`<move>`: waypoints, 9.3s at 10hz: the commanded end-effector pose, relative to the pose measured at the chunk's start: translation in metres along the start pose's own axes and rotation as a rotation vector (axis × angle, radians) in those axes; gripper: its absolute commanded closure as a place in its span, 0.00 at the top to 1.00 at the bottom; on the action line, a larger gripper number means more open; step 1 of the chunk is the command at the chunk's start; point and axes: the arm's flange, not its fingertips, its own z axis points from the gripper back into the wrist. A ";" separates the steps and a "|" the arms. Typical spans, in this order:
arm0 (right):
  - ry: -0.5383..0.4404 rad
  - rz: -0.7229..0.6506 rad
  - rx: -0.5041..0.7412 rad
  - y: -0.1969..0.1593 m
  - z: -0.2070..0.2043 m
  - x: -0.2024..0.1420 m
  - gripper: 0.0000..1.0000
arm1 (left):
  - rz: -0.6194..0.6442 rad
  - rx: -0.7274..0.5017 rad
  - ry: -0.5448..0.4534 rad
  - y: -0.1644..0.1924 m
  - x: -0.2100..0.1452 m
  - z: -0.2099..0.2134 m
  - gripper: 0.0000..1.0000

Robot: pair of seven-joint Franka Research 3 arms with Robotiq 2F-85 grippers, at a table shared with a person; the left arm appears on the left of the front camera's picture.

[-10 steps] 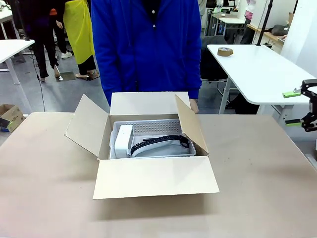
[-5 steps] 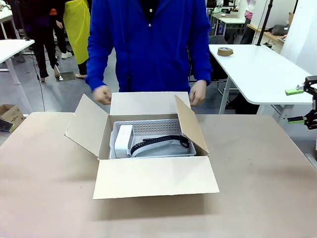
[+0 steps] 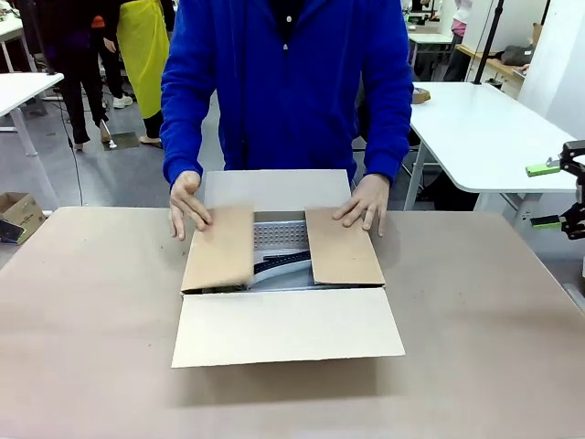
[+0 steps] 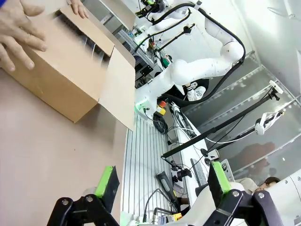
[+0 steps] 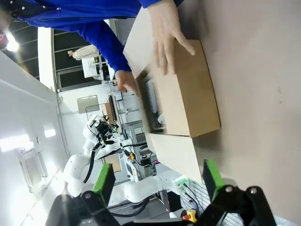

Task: Pack the gift set into the box.
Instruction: Press and hold the closed box until the human finishes sealing it.

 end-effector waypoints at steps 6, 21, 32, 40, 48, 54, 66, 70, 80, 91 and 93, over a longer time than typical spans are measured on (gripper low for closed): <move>0.007 0.025 -0.001 -0.002 0.001 -0.001 1.00 | 0.005 0.009 -0.005 -0.003 -0.001 -0.003 1.00; 0.007 0.025 -0.001 -0.002 0.001 -0.001 1.00 | 0.005 0.009 -0.005 -0.003 -0.001 -0.003 1.00; 0.007 0.025 -0.001 -0.002 0.001 -0.001 1.00 | 0.005 0.009 -0.005 -0.003 -0.001 -0.003 1.00; 0.654 0.883 -0.250 0.078 -0.265 -0.028 1.00 | -0.399 -0.040 0.485 0.017 0.114 -0.175 1.00; 0.373 1.518 0.608 0.071 -0.333 -0.029 1.00 | -0.840 0.080 0.052 0.067 0.163 -0.265 1.00; 0.244 1.663 0.302 0.047 -0.348 -0.012 1.00 | -0.829 0.233 0.038 0.088 0.170 -0.263 1.00; 0.418 1.610 0.263 -0.001 -0.408 0.056 1.00 | -0.887 0.483 0.201 0.159 0.119 -0.293 1.00; 0.341 1.636 0.313 0.006 -0.404 0.048 1.00 | -0.918 0.461 0.139 0.147 0.129 -0.285 1.00; 0.341 1.636 0.313 0.006 -0.404 0.048 1.00 | -0.918 0.461 0.139 0.147 0.129 -0.285 1.00; 0.341 1.636 0.313 0.006 -0.404 0.048 1.00 | -0.918 0.461 0.139 0.147 0.129 -0.285 1.00; 0.341 1.636 0.313 0.006 -0.404 0.048 1.00 | -0.918 0.461 0.139 0.147 0.129 -0.285 1.00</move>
